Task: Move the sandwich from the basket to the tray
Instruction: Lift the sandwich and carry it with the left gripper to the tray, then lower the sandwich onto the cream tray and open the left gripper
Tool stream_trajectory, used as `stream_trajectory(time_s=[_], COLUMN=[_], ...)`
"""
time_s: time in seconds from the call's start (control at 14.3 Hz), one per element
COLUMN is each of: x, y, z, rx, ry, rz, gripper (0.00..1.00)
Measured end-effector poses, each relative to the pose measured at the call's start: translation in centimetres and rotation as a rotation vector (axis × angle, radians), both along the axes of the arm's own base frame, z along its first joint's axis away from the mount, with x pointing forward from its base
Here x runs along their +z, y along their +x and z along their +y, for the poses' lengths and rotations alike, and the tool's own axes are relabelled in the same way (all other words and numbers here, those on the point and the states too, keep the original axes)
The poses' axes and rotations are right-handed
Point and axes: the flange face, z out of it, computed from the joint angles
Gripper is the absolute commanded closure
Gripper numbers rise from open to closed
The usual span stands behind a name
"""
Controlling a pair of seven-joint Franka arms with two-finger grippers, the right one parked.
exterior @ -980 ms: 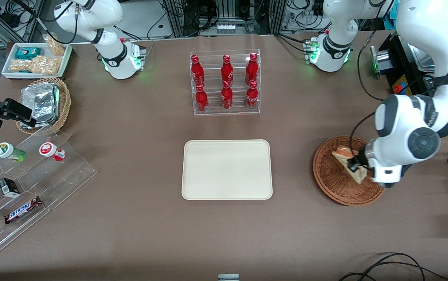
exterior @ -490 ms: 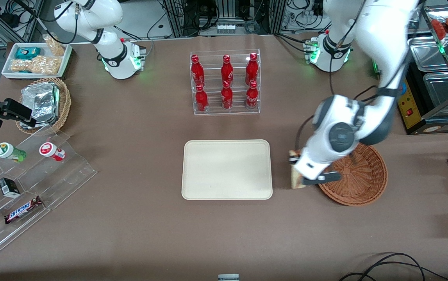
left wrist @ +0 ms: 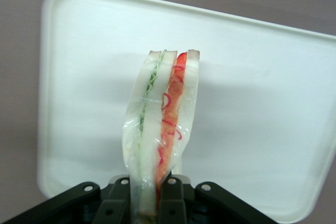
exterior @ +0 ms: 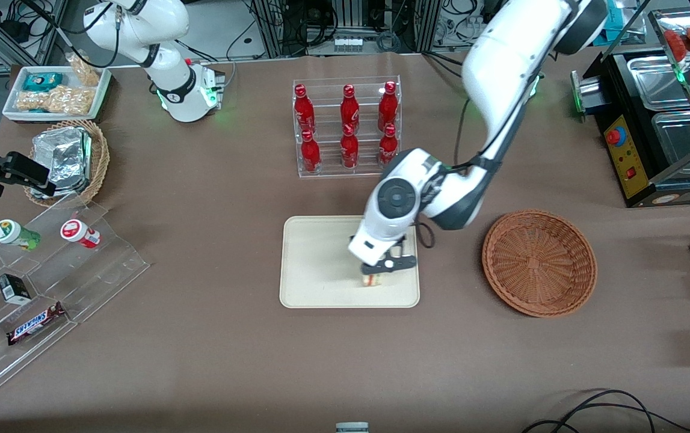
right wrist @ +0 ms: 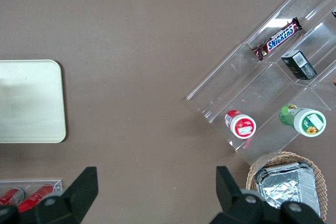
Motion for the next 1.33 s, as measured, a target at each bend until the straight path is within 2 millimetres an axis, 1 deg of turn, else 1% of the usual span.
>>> stream_trajectory(time_s=[0.07, 0.21, 0.35, 0.42, 0.49, 0.56, 0.63, 0.77, 0.84, 0.91, 0.98, 1.05, 1.12, 1.19, 1.26, 1.33], x=[-0.4, -1.6, -2.7, -3.2, -3.8, -4.3, -4.6, -4.5, -3.9, -2.7, -0.8, 2.1, 5.7, 9.8, 13.0, 15.7], y=[0.0, -0.3, -0.5, -0.6, -0.7, -0.9, -1.0, -0.9, -0.8, -0.7, -0.7, -0.8, -1.1, -1.5, -1.8, -1.9], z=[-1.3, -2.9, -3.6, -3.8, -3.9, -3.9, -3.9, -4.0, -4.0, -4.1, -4.1, -3.8, -3.4, -2.4, -1.2, 0.4], rx=[0.006, 0.002, -0.017, -0.028, -0.038, -0.045, -0.049, -0.051, -0.051, -0.051, -0.052, -0.054, -0.054, -0.048, -0.038, -0.025], ry=[-0.009, -0.007, 0.011, 0.017, 0.025, 0.030, 0.033, 0.030, 0.026, 0.022, 0.025, 0.034, 0.048, 0.068, 0.094, 0.127], rz=[-0.004, -0.009, -0.032, -0.043, -0.050, -0.054, -0.057, -0.066, -0.073, -0.083, -0.088, -0.092, -0.095, -0.097, -0.096, -0.092], gripper=[1.00, 1.00, 0.96, 0.92, 0.77, 0.19, 0.00, 0.00, 0.00, 0.00, 0.00, 0.00, 0.00, 0.00, 0.00, 0.00])
